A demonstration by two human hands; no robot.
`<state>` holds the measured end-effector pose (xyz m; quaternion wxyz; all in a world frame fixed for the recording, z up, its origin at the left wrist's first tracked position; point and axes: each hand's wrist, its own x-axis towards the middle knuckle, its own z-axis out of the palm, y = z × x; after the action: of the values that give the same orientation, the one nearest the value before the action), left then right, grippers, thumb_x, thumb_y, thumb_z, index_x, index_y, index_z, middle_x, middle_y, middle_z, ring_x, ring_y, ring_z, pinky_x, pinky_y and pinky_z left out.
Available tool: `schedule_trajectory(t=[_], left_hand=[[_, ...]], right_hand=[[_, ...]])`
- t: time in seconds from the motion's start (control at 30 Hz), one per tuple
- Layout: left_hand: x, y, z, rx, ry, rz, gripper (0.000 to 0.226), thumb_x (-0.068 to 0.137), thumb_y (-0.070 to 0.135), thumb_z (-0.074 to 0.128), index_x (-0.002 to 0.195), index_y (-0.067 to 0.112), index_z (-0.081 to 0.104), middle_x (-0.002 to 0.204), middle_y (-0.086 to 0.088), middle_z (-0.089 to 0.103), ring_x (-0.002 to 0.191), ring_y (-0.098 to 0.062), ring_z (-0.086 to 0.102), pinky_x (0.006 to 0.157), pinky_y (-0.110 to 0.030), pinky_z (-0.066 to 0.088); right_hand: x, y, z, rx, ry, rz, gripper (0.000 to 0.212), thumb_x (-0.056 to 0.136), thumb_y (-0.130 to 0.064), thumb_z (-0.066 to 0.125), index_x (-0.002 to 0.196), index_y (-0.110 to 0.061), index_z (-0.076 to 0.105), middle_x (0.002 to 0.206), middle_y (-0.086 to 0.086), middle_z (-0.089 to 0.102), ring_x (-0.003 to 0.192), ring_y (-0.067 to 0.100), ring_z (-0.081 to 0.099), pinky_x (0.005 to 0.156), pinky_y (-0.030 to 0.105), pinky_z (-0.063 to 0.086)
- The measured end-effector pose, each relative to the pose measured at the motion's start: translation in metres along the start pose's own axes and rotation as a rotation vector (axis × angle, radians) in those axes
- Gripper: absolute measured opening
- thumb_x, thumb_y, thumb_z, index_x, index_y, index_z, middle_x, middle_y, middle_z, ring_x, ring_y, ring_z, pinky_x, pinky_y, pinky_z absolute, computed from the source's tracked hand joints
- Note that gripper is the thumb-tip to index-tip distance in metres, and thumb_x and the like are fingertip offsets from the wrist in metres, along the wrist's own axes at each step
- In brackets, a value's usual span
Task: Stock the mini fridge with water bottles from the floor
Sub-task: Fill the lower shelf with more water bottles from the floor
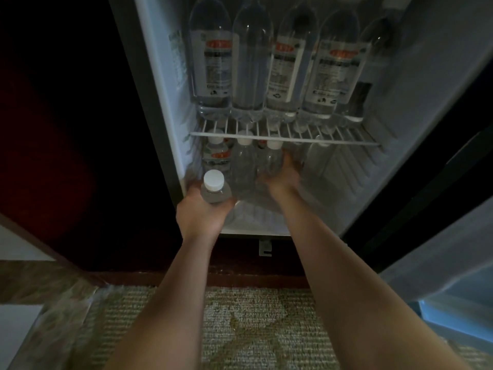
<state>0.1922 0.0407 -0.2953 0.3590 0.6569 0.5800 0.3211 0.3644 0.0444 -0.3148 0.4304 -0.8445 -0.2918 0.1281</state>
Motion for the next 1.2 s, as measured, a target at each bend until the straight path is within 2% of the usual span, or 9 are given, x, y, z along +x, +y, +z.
schedule_trajectory(t=[0.1,0.3,0.47,0.6,0.7,0.8,0.93,1.1,1.2], left_hand=[[0.002,-0.002,-0.001,0.014,0.009,0.013,0.064,0.067,0.043,0.079,0.121,0.017,0.055,0.112,-0.004,0.068,0.108,-0.027,0.062,0.084,-0.031,0.047],[0.001,0.002,0.002,0.026,-0.027,0.006,0.06,0.068,0.04,0.079,0.119,0.018,0.054,0.115,-0.004,0.066,0.11,-0.026,0.06,0.083,-0.029,0.045],[-0.001,0.006,0.004,0.032,-0.043,0.016,0.059,0.069,0.036,0.08,0.119,0.018,0.054,0.118,-0.003,0.064,0.113,-0.024,0.058,0.084,-0.028,0.042],[0.001,0.005,0.004,0.009,-0.032,0.001,0.072,0.067,0.035,0.081,0.127,0.016,0.047,0.125,-0.005,0.06,0.115,-0.027,0.056,0.086,-0.031,0.044],[0.003,0.006,0.003,-0.032,-0.008,-0.02,0.074,0.067,0.036,0.081,0.128,0.015,0.046,0.126,-0.005,0.06,0.115,-0.027,0.057,0.084,-0.029,0.043],[0.002,0.006,0.005,-0.07,0.014,-0.022,0.069,0.066,0.039,0.082,0.123,0.016,0.051,0.122,-0.004,0.062,0.111,-0.025,0.059,0.079,-0.025,0.041],[-0.003,0.007,0.009,-0.129,-0.015,0.01,0.055,0.065,0.04,0.082,0.11,0.018,0.059,0.106,0.003,0.066,0.093,-0.013,0.061,0.074,-0.022,0.042],[-0.006,0.023,0.019,-0.157,-0.127,0.124,0.046,0.063,0.036,0.084,0.101,0.024,0.06,0.096,0.01,0.066,0.091,-0.008,0.063,0.079,-0.023,0.049],[-0.009,0.033,0.027,-0.168,-0.198,0.149,0.052,0.066,0.035,0.082,0.11,0.021,0.059,0.102,0.007,0.066,0.098,-0.011,0.063,0.081,-0.022,0.047]], right_hand=[[0.006,0.002,-0.008,-0.164,-0.038,-0.038,0.07,0.08,-0.034,0.071,0.139,-0.026,0.033,0.135,0.011,0.047,0.121,0.032,0.049,0.084,0.03,0.039],[0.009,-0.003,-0.006,-0.138,-0.072,-0.016,0.069,0.082,-0.036,0.069,0.138,-0.024,0.031,0.13,0.011,0.054,0.115,0.032,0.055,0.079,0.028,0.037],[0.003,0.018,0.002,0.03,-0.061,0.054,0.074,0.078,-0.041,0.073,0.138,-0.02,0.035,0.132,0.007,0.055,0.113,0.03,0.058,0.077,0.027,0.041],[-0.019,0.03,-0.003,0.046,0.128,0.036,0.064,0.083,-0.028,0.071,0.138,-0.018,0.04,0.131,0.007,0.054,0.111,0.022,0.058,0.075,0.021,0.036],[-0.04,0.031,-0.005,0.21,0.215,-0.02,0.05,0.085,-0.014,0.066,0.131,-0.017,0.047,0.117,0.004,0.059,0.101,0.02,0.059,0.079,0.028,0.045],[-0.061,0.029,0.004,0.328,-0.03,0.065,0.044,0.083,-0.005,0.066,0.123,-0.019,0.054,0.094,-0.007,0.057,0.09,0.014,0.058,0.075,0.023,0.045],[-0.082,0.032,0.017,0.391,-0.507,-0.086,0.06,0.072,-0.008,0.08,0.123,-0.021,0.051,0.109,-0.012,0.058,0.096,-0.002,0.054,0.084,0.021,0.046],[-0.08,0.034,0.007,0.39,-0.381,-0.131,0.053,0.075,-0.014,0.079,0.111,-0.036,0.047,0.097,-0.03,0.052,0.087,-0.022,0.049,0.073,0.001,0.039],[-0.075,0.04,-0.002,0.41,-0.3,-0.113,0.05,0.075,-0.014,0.079,0.108,-0.037,0.048,0.099,-0.03,0.053,0.091,-0.018,0.05,0.08,0.006,0.04]])
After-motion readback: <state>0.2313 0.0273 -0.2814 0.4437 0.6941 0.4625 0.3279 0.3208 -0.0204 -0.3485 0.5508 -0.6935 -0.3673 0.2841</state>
